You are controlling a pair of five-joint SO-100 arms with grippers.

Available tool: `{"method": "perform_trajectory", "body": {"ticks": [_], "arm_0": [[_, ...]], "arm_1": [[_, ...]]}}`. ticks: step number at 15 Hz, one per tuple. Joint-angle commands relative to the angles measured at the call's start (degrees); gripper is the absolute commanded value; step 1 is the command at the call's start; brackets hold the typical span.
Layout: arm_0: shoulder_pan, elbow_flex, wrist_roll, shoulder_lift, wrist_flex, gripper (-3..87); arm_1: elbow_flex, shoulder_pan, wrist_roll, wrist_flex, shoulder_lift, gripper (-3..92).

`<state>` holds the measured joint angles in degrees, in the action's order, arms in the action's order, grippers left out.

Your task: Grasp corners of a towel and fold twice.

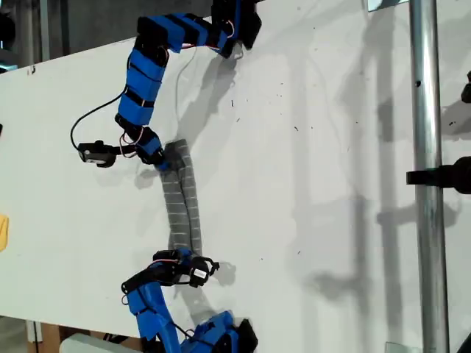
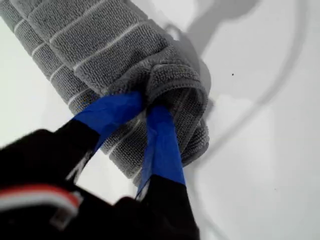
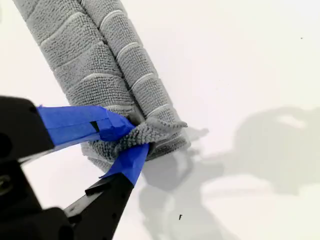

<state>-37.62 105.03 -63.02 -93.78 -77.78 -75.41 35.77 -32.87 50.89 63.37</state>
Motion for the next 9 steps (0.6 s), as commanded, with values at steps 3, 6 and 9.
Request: {"method": "perform_trajectory", "body": {"ticks": [3,6,9], "arm_0": [[-1.7,-1.7,0.6,-3.4,0.2,2.1],[-1.8,-1.7,0.9,-4.7,-0.3,2.1],[-1.8,-2.8,1.1,-6.9,-2.1,2.1]], "arm_1": [[2.9,0.4,-0.2,-0.1,2.2,-0.2],[2.1,2.9,0.8,6.1,10.9,-0.2],[0.0,5.4,2.0,11.7,21.8,-0.2]]}}
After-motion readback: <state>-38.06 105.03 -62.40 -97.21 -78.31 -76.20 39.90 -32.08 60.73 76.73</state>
